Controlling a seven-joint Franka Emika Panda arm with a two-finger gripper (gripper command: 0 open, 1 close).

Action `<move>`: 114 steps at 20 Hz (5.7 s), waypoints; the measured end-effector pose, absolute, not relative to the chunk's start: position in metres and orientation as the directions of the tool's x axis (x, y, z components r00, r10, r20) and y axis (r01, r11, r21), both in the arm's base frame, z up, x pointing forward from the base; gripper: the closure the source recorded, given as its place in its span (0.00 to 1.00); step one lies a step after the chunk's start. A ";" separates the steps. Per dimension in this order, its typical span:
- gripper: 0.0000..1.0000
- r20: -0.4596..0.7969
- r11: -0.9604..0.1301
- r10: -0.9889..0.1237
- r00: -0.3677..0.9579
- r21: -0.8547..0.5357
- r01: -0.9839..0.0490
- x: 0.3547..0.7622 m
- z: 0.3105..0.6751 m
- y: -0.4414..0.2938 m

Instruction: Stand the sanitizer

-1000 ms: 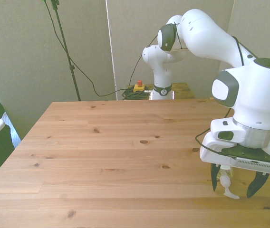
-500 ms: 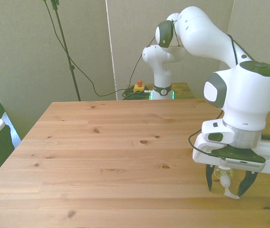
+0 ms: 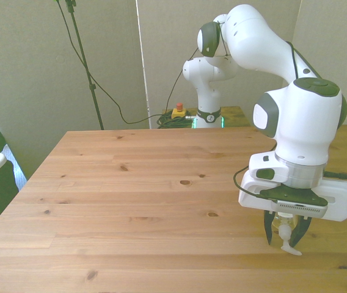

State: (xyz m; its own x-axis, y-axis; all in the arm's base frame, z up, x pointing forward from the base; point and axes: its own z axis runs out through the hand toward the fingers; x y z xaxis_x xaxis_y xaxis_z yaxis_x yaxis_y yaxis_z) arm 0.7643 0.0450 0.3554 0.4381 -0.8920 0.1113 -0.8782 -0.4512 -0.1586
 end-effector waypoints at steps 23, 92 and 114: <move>1.00 0.291 -0.352 -0.929 0.230 -0.499 -0.792 0.753 0.405 0.034; 0.00 0.640 -0.410 -0.758 -0.124 -0.616 -0.673 0.626 0.400 0.124; 0.00 0.291 -0.632 -0.765 0.574 -0.167 -0.757 0.577 0.459 0.052</move>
